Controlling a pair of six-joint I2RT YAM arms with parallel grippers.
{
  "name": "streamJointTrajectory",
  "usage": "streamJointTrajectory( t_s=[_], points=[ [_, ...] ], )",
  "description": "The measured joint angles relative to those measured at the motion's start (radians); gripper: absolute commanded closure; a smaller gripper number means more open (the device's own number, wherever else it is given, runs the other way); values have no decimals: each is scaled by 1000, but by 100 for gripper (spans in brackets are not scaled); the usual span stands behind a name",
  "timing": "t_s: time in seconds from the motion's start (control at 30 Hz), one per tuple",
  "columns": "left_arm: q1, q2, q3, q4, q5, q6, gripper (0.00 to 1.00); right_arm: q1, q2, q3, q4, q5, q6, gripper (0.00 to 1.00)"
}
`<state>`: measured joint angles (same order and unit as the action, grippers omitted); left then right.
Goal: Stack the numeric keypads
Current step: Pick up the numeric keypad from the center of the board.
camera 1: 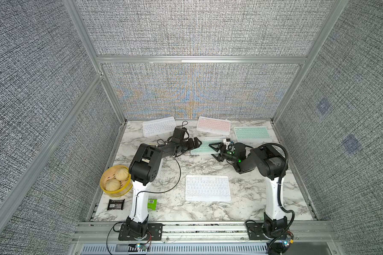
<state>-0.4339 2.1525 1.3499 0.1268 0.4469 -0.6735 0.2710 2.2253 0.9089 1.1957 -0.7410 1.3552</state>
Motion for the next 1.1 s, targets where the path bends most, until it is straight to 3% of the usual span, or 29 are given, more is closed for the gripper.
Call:
streamJointTrajectory(
  t_s=[0.23, 0.43, 0.53, 0.87, 1.1],
  points=[
    [3, -2, -10, 10, 21, -1, 1, -21, -3, -34, 10, 43, 3, 34],
    [3, -2, -16, 24, 35, -18, 1, -23, -8, -38, -43, 113, -11, 62],
    [1, -2, -24, 37, 61, -39, 1, -23, -8, -37, -45, 132, -19, 71],
    [3, -2, -45, 89, 154, -117, 4, -24, -11, -41, -50, 153, -3, 76],
    [3, 26, -35, 118, 230, -193, 20, -29, -18, -49, -50, 152, -2, 76]
  ],
)
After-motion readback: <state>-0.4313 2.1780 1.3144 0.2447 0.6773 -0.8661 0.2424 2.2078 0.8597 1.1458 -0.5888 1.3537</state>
